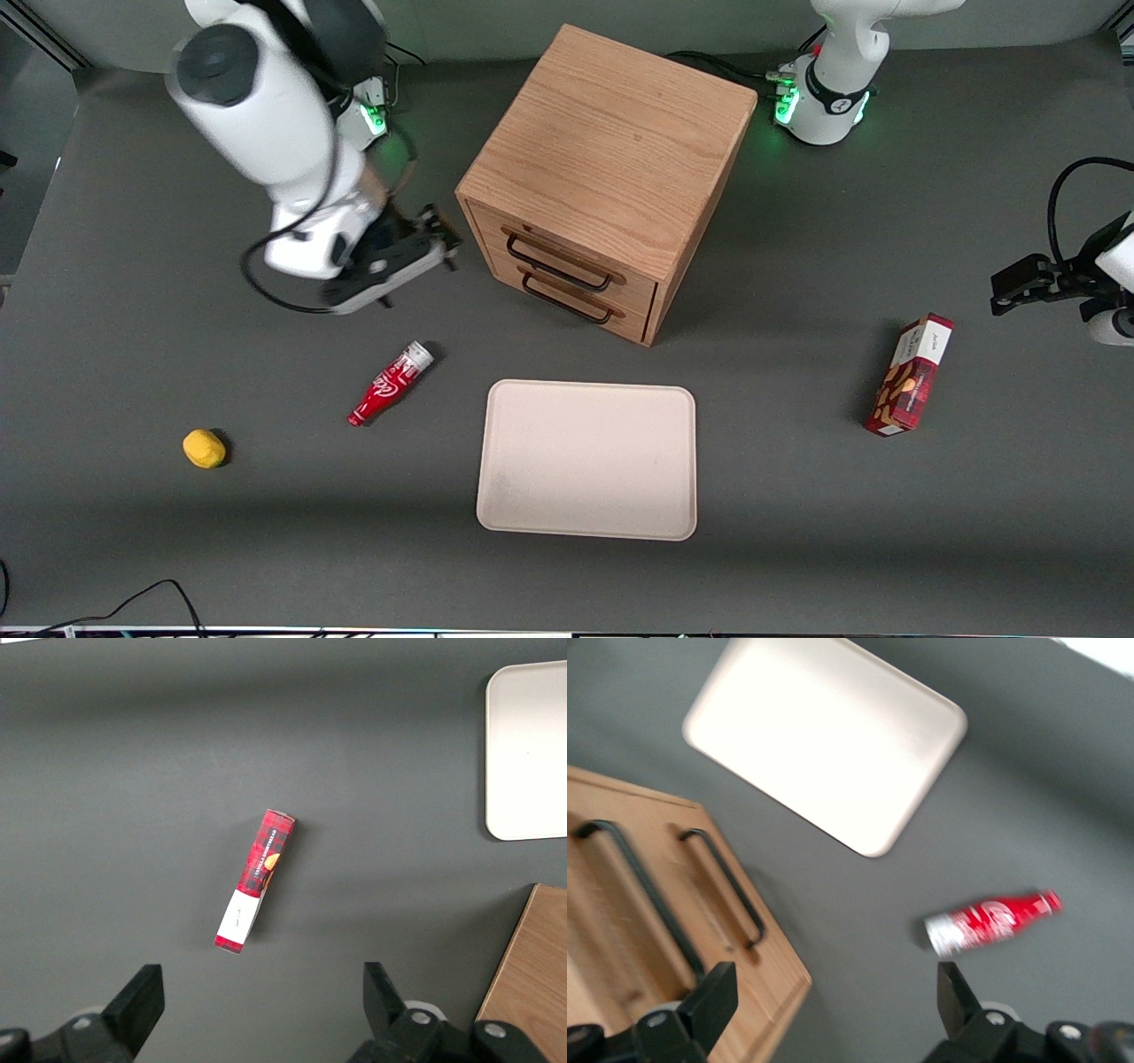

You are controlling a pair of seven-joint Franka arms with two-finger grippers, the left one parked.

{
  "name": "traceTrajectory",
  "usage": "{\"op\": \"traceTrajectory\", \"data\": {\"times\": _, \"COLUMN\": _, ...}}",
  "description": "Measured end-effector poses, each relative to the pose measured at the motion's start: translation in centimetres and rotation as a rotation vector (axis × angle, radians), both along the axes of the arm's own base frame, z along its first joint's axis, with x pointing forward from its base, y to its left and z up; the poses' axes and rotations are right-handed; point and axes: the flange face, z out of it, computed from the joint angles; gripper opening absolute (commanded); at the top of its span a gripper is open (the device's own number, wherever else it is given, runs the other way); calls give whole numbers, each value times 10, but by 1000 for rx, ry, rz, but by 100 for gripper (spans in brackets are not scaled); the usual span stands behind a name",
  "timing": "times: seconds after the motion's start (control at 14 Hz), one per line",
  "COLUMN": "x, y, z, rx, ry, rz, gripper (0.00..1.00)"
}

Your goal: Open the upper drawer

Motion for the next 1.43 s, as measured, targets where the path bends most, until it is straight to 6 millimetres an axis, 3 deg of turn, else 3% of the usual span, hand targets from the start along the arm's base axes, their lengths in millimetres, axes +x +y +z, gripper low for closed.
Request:
{"op": "traceTrajectory", "data": {"times": 0.14, "x": -11, "y": 34, "z": -14, "rx": 27, "ry": 8, "rz": 64, "gripper": 100}}
{"op": "traceTrajectory", "data": {"times": 0.43, "x": -18, "y": 70, "z": -57, "rx": 47, "ry": 77, "rz": 183, "gripper": 100}}
{"op": "traceTrajectory", "data": {"times": 0.79, "x": 0, "y": 76, "z": -118, "rx": 89, "ry": 153, "rz": 342, "gripper": 100}}
{"op": "traceTrajectory", "data": {"times": 1.43, "x": 4, "y": 75, "z": -131, "rx": 105, "ry": 168, "rz": 388, "gripper": 100}}
